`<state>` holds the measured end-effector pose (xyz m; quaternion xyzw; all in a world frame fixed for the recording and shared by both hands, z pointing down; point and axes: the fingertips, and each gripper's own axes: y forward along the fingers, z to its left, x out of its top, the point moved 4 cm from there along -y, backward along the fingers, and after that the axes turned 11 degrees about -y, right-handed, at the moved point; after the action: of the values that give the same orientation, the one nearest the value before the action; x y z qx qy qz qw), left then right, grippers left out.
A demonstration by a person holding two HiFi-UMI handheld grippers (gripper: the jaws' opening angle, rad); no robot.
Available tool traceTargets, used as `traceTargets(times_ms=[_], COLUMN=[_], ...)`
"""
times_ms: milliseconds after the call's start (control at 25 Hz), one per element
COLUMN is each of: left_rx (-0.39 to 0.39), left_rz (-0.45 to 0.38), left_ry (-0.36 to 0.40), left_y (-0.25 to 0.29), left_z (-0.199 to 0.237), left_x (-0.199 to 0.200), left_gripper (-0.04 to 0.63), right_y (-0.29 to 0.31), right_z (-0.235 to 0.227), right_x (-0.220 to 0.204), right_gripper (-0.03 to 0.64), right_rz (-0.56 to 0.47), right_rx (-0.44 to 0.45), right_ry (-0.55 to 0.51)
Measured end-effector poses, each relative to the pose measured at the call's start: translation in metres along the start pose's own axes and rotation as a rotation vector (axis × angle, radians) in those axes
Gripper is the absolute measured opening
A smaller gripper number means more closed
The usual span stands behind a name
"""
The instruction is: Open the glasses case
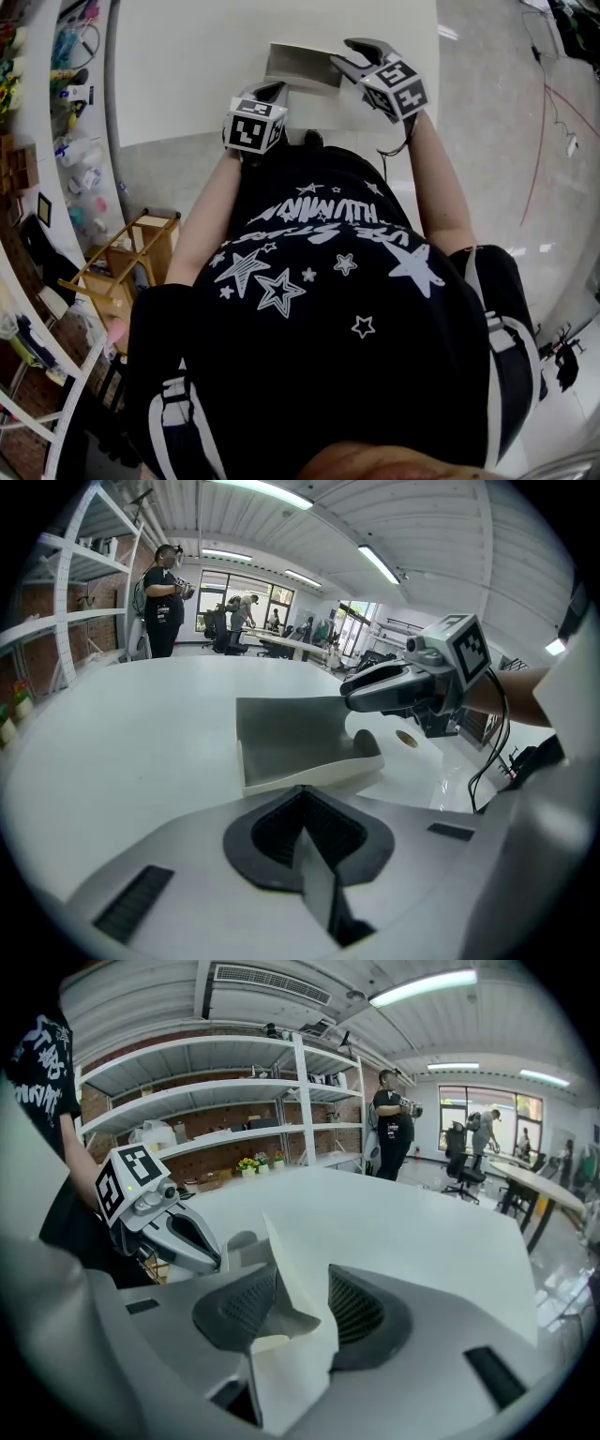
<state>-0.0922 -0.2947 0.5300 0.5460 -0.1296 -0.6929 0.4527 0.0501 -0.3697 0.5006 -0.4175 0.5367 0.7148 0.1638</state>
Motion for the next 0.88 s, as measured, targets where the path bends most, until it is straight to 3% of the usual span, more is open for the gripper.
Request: traceTargets(times_ms=[320,640,880], left_rx=[0.058,0.122,0.109], left_rz=[-0.058,-0.220,-0.319], left_ry=[-0.027,-0.113,-0.125], left_y=[-0.012,-0.046,-0.070], left_z=[-0.005,-0.020,-0.032], left_x=[0.003,0.016,0.033], left_gripper=[0.011,0.011,0.011], right_y=[-0.025,-0.053,-0.060], right_z=[0.008,0.016,0.022], right_x=[0.004,0.010,0.010], right_gripper=[0.179,0.179,0.179], right_rz=[-0.079,-0.234,-0.302], right_rx=[-0.010,0.017,0.026], right_ry=[-0.008,0.021,0.065])
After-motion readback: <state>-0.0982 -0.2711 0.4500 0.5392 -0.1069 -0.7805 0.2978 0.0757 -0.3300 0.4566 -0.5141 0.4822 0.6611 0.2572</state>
